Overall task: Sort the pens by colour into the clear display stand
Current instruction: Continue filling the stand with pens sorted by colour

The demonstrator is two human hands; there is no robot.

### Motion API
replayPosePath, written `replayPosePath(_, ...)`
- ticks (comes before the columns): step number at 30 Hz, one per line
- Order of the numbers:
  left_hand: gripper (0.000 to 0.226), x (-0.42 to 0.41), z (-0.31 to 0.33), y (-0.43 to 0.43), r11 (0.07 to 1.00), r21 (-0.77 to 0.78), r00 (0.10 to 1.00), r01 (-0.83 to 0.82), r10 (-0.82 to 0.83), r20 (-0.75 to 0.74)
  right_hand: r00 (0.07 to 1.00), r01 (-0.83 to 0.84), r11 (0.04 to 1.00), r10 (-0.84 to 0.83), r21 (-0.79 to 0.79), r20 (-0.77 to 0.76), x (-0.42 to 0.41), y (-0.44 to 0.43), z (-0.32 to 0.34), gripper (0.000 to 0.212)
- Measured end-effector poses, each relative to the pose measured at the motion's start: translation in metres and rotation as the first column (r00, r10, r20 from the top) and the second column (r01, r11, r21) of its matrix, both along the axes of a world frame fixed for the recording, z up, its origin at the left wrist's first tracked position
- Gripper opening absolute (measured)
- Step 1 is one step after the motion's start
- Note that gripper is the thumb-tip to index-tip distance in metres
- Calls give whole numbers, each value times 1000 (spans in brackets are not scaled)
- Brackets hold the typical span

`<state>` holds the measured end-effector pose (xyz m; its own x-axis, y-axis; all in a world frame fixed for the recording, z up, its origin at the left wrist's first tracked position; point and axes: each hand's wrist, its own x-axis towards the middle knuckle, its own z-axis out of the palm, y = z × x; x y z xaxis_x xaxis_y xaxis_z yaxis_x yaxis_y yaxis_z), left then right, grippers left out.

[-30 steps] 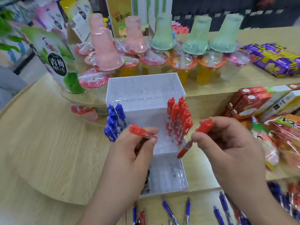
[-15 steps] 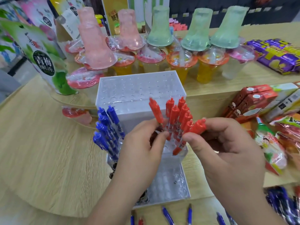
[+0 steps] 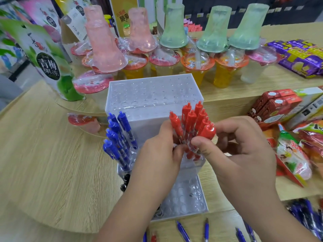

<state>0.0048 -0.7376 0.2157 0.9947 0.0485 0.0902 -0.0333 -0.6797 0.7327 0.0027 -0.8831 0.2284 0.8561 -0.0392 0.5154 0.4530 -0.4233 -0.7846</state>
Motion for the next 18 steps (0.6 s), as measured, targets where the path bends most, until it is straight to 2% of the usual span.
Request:
replayPosePath(3,31,0,5,-2,989,140,999,34,-29,-40,1000,2,998,-2,-63,14,3,-1,-4,25)
replayPosePath(5,28,-1,8,-3,981,182,998,70,-66,-25,1000,-20,997,22,-73,23,4,0,-8,30)
replayPosePath(7,20,-1,6,-3,992,107,997,73,-76,28,998,-41,995,46,-93,49,6,-1,-12,38)
replayPosePath(11,12,3,-1,-1,993,-116,991,-2,18,131,994,-66,992,74,-107,78,8,-3,-18,41)
replayPosePath(18,12,6,-4,-2,912,-409,994,-4,47,96,982,-80,984,106,-161,158,11,-13,-20,19)
